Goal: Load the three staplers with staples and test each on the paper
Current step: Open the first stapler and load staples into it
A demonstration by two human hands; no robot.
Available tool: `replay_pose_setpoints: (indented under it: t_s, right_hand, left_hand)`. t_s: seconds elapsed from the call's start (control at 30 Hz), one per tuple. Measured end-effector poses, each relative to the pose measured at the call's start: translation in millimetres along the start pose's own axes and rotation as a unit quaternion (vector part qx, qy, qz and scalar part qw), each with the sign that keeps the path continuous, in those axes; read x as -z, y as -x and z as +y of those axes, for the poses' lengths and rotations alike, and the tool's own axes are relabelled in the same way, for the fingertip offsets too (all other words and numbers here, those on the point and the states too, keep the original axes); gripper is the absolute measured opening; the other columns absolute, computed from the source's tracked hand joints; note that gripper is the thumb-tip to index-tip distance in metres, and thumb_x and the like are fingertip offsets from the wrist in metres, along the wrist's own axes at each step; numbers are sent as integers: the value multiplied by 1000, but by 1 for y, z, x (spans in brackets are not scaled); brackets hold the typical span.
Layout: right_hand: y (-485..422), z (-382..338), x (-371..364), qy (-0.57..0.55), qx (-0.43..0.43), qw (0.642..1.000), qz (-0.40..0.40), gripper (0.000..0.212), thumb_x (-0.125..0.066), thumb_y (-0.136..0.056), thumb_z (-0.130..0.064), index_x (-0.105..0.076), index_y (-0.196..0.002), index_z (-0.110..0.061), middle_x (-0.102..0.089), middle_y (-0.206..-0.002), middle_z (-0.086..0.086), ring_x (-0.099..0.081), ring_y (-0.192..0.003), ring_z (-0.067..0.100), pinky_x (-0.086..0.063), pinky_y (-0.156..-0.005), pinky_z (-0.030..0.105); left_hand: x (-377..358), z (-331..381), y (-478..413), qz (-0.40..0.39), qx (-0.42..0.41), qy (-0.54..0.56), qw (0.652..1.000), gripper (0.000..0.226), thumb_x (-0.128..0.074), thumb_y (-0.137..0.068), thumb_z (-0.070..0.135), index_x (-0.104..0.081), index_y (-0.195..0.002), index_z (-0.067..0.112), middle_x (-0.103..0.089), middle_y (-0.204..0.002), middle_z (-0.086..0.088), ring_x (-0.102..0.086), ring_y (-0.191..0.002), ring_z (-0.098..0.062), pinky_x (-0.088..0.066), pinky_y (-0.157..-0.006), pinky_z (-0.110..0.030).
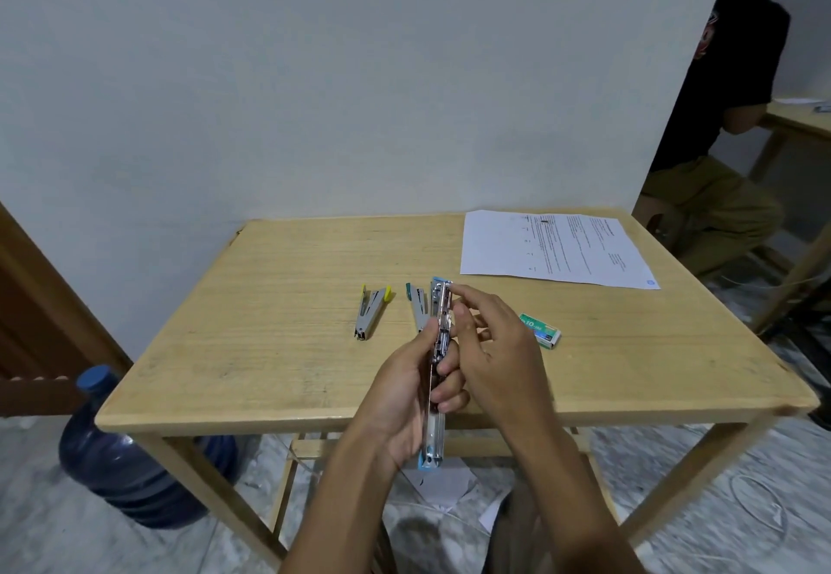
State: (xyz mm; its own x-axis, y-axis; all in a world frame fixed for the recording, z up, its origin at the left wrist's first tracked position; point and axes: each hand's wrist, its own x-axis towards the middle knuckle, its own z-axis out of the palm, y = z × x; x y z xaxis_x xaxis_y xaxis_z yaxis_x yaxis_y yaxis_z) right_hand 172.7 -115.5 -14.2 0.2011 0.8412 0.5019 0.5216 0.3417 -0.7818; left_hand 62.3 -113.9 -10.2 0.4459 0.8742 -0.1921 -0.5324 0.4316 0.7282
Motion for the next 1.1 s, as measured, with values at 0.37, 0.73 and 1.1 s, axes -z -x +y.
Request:
replay_pose_setpoints:
  t_s: [0.37,0.73,1.1]
  right_hand:
    - [4,-6,-5,29,50,998,-7,6,-58,-91,-31,-62,-96,-32,-60,-98,-18,-63,-79,4,-55,-66,38]
    - [19,6,-17,25,215,975,58,7,-67,-83,-12,-73,-87,-10,-72,-93,-3,-65,-87,13,-53,-77,27]
    - [13,-1,-14,-47,16,999,-15,37,-48,-93,-51,-68,-117,-31,-59,-109,-23,-58,-106,6,-50,-86,29]
  left_hand:
    - [-3,6,0,54,-41,43,997,38,-42,-102,32,-62,-83,5,-35,-53,1,-30,-33,-6,-26,-34,-19]
    - [15,14,-5,118,-16,113,986,36,-52,-98,37,-65,-79,9,-60,-66,-5,-58,-52,-13,-53,-47,-23]
    - [12,8,-5,92,-37,82,992,31,-45,-100,32,-59,-93,6,-38,-53,1,-37,-42,-9,-30,-38,-19]
